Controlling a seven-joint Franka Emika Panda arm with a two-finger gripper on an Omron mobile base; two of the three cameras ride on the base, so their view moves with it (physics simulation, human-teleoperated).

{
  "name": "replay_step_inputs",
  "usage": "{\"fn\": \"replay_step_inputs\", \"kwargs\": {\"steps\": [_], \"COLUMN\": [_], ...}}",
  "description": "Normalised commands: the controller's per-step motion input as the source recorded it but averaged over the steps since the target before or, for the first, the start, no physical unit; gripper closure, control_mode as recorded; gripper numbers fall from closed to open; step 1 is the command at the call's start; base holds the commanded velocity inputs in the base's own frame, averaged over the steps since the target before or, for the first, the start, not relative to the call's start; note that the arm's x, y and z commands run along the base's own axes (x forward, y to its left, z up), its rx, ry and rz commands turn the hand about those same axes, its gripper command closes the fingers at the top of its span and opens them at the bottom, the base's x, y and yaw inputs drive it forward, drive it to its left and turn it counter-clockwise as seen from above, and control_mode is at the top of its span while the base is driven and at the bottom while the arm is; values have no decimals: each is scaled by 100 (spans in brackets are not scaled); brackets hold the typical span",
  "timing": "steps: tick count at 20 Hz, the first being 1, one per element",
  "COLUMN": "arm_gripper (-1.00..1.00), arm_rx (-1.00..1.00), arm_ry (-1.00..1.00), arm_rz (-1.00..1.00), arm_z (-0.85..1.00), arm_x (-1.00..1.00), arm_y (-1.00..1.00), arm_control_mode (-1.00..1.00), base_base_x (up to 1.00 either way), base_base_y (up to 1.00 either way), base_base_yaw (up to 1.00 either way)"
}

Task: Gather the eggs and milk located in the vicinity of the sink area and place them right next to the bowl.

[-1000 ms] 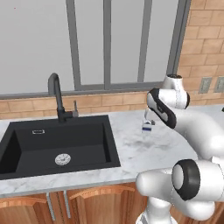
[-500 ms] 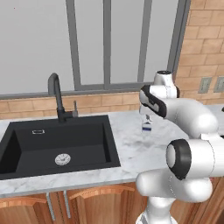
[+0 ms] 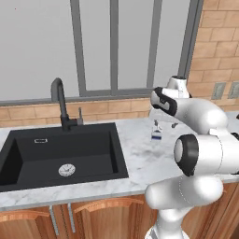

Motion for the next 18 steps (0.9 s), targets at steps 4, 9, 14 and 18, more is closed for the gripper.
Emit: {"fn": "replay_step_inputs", "kwargs": {"steps": [4, 9, 14, 18], "arm_gripper": [-100, -100, -100, -100], "arm_rx": [-6, -7, 0, 0], "arm_ry": [0, 0, -1, 0], "arm_rz": [0, 0, 0, 0], "arm_z": [-9, 0, -3, -20], "arm_x": [26, 33, 43, 15], "arm_y": [0, -5, -15, -5], "arm_control_mode": [-100, -100, -100, -100], "base_base_x": [0, 0, 0, 0], "base_base_y": [0, 0, 0, 0], "base_base_yaw": [0, 0, 0, 0]}}
